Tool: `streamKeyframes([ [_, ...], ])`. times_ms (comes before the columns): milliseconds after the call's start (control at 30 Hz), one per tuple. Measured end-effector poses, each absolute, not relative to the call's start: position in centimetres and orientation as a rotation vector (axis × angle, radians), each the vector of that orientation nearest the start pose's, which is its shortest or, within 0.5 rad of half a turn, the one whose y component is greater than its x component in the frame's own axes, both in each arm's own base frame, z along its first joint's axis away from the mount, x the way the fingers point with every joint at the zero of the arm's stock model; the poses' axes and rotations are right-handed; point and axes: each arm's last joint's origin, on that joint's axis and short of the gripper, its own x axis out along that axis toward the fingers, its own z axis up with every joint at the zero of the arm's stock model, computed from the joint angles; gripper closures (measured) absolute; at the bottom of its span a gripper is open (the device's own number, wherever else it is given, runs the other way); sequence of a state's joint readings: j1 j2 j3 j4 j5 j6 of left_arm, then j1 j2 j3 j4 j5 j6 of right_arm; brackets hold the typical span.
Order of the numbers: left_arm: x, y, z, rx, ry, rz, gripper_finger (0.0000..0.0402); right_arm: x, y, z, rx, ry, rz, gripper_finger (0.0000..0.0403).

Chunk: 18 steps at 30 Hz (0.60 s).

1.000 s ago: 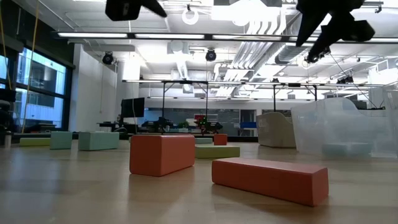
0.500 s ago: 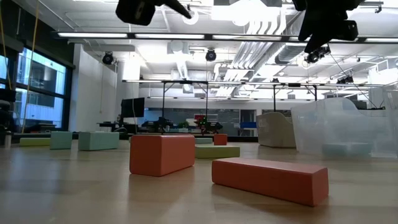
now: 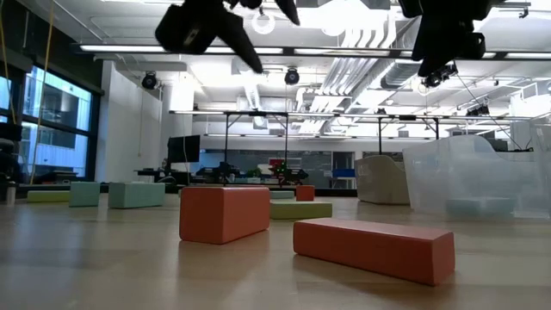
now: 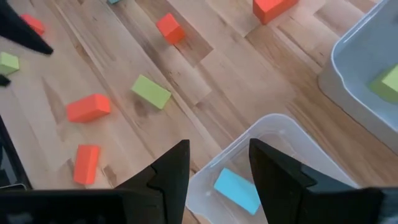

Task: Sort & place blocks by color
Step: Put the orange block into the bottom transparent bin

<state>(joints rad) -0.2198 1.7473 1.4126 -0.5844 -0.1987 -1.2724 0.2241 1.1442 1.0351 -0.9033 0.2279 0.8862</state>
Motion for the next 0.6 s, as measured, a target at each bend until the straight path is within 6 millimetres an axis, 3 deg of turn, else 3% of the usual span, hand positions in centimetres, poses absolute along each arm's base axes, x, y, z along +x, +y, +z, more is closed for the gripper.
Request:
streamKeyframes([
  [300,37.9,-9.7,22.1,-1.015,0.853,0.627,0.0229,20.9,3.4,29.5,0.568,0.901,-0.443,0.0247],
  [600,37.6,-10.5,21.0,-0.98,0.872,0.692,0.0229,21.0,2.9,29.5,0.573,0.895,-0.464,0.0247],
])
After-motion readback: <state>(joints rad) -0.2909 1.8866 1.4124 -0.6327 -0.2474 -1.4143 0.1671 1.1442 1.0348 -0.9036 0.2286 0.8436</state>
